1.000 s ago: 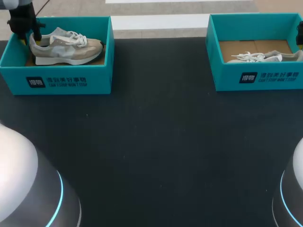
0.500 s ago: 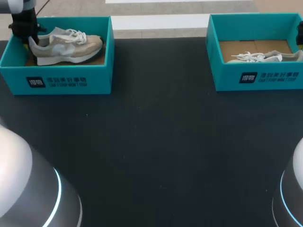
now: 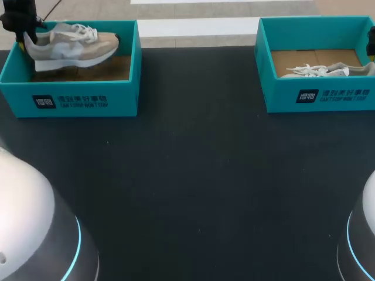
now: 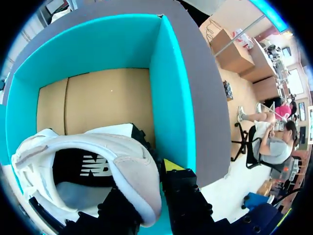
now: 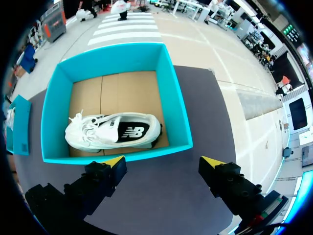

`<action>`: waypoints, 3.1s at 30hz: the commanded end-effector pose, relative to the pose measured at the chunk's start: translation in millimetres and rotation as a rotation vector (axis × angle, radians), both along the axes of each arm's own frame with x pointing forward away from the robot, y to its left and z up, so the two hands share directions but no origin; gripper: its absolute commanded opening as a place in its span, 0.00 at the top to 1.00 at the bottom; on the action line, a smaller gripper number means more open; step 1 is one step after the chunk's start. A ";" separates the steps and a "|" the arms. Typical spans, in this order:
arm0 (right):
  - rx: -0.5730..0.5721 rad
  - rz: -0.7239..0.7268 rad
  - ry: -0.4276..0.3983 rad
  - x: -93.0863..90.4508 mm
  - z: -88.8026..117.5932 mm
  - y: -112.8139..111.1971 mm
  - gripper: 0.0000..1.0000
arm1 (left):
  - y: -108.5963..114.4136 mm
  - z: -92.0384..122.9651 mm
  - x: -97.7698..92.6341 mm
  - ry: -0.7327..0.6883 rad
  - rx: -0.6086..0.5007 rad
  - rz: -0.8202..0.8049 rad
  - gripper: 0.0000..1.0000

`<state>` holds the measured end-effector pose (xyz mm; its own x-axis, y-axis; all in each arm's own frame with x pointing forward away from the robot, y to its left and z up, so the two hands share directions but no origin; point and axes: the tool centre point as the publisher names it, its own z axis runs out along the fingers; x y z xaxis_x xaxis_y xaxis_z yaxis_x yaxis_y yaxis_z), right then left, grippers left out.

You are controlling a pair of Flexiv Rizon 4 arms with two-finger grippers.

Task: Take the shoe out of the shoebox, open the shoe tongue, remove and reinsert the insole, then place the shoe into the shoebox

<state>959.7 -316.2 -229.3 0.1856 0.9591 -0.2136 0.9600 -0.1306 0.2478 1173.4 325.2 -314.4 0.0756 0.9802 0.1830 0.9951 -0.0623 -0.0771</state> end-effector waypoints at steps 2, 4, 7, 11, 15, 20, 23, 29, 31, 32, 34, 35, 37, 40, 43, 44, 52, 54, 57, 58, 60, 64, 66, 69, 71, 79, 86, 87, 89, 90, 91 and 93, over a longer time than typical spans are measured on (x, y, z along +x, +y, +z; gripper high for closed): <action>0.000 -0.001 -0.001 -0.4 -0.2 0.2 0.00 | 8.5 62.8 -0.7 0.002 -0.024 0.006 1.00; 0.000 -0.001 -0.001 -0.4 -0.2 0.2 0.00 | 9.5 76.4 -2.3 -0.026 -0.036 -0.002 1.00; 0.000 -0.001 -0.001 -0.4 -0.2 0.2 0.00 | 11.1 96.2 -4.8 -0.074 -0.059 -0.019 1.00; 0.000 -0.001 -0.001 -0.4 -0.2 0.2 0.00 | 13.0 117.4 -5.8 -0.131 -0.084 -0.034 1.00; 0.000 -0.001 -0.001 -0.4 -0.2 0.2 0.00 | 14.1 122.1 -5.7 -0.140 -0.087 -0.031 1.00; 0.000 -0.001 -0.001 -0.4 -0.2 0.2 0.00 | 14.1 122.1 -5.7 -0.140 -0.087 -0.031 1.00; 0.000 -0.001 -0.001 -0.4 -0.2 0.2 0.00 | 14.1 122.1 -5.7 -0.140 -0.087 -0.031 1.00; 0.000 -0.001 -0.001 -0.4 -0.2 0.2 0.00 | 14.1 122.1 -5.7 -0.140 -0.087 -0.031 1.00; 0.000 -0.001 -0.001 -0.4 -0.2 0.2 0.00 | 14.1 122.1 -5.7 -0.140 -0.087 -0.031 1.00; 0.000 -0.001 -0.001 -0.4 -0.2 0.2 0.00 | 14.6 125.1 -9.0 -0.132 -0.088 -0.021 1.00; 0.000 -0.001 -0.001 -0.4 -0.2 0.2 0.00 | 15.3 132.3 -20.0 -0.126 -0.106 -0.025 1.00; 0.000 -0.001 -0.001 -0.4 -0.2 0.2 0.00 | 15.0 135.1 -26.0 -0.116 -0.110 -0.028 1.00; 0.000 -0.001 -0.001 -0.4 -0.2 0.2 0.00 | 13.5 140.1 -36.3 -0.098 -0.116 -0.029 1.00; 0.000 -0.001 -0.001 -0.4 -0.2 0.2 0.00 | 9.7 147.0 -51.9 -0.099 -0.118 -0.017 1.00; 0.000 -0.001 -0.001 -0.4 -0.2 0.2 0.00 | 3.2 152.5 -67.1 -0.098 -0.114 -0.014 1.00; 0.000 -0.001 -0.001 -0.4 -0.2 0.2 0.00 | 0.6 154.5 -72.8 -0.100 -0.111 -0.014 1.00; 0.000 -0.001 -0.001 -0.4 -0.2 0.2 0.00 | -22.1 163.7 -112.4 -0.065 -0.064 -0.007 1.00; 0.000 -0.001 -0.001 -0.4 -0.2 0.2 0.00 | -28.2 166.3 -122.9 -0.054 -0.063 -0.022 1.00; 0.000 -0.001 -0.001 -0.4 -0.2 0.2 0.00 | -38.9 168.4 -138.7 -0.050 -0.051 -0.043 1.00; 0.000 -0.001 -0.001 -0.4 -0.2 0.2 0.00 | -42.6 168.5 -143.4 -0.064 -0.039 -0.046 1.00; 0.000 -0.001 -0.001 -0.4 -0.2 0.2 0.00 | -51.4 168.4 -154.7 -0.114 -0.004 -0.037 1.00; 0.000 -0.001 -0.001 -0.4 -0.2 0.2 0.00 | -67.5 171.0 -174.5 -0.109 -0.006 -0.068 1.00; 0.000 -0.001 -0.001 -0.4 -0.2 0.2 0.00 | -75.5 173.5 -183.9 -0.110 -0.003 -0.078 1.00; 0.000 -0.001 -0.001 -0.4 -0.2 0.2 0.00 | -90.2 176.7 -195.7 -0.139 0.021 -0.083 1.00; 0.000 -0.001 -0.001 -0.4 -0.2 0.2 0.00 | -99.3 177.6 -203.2 -0.134 0.020 -0.091 1.00; 0.000 -0.001 -0.001 -0.4 -0.2 0.2 0.00 | -127.9 176.8 -231.3 -0.122 0.016 -0.096 1.00; 0.000 -0.001 -0.001 -0.4 -0.2 0.2 0.00 | -138.0 178.0 -247.1 -0.171 0.026 -0.089 1.00; 0.000 -0.001 -0.001 -0.4 -0.2 0.2 0.00 | -138.0 178.0 -247.1 -0.171 0.026 -0.089 1.00; 0.000 -0.001 -0.001 -0.4 -0.2 0.2 0.00 | -138.0 178.0 -247.1 -0.171 0.026 -0.089 1.00; 0.000 -0.001 -0.001 -0.4 -0.2 0.2 0.00 | -138.0 178.0 -247.1 -0.171 0.026 -0.089 1.00; 0.000 -0.001 -0.001 -0.4 -0.2 0.2 0.00 | -138.0 178.0 -247.1 -0.171 0.026 -0.089 1.00; 0.000 -0.001 -0.001 -0.4 -0.2 0.2 0.00 | -138.0 178.0 -247.1 -0.171 0.026 -0.089 1.00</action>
<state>959.7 -316.2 -229.3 0.1856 0.9591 -0.2136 0.9600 -0.1306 0.2478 931.7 184.9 -136.6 0.1270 0.9653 0.2282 0.9919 -0.1249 -0.0234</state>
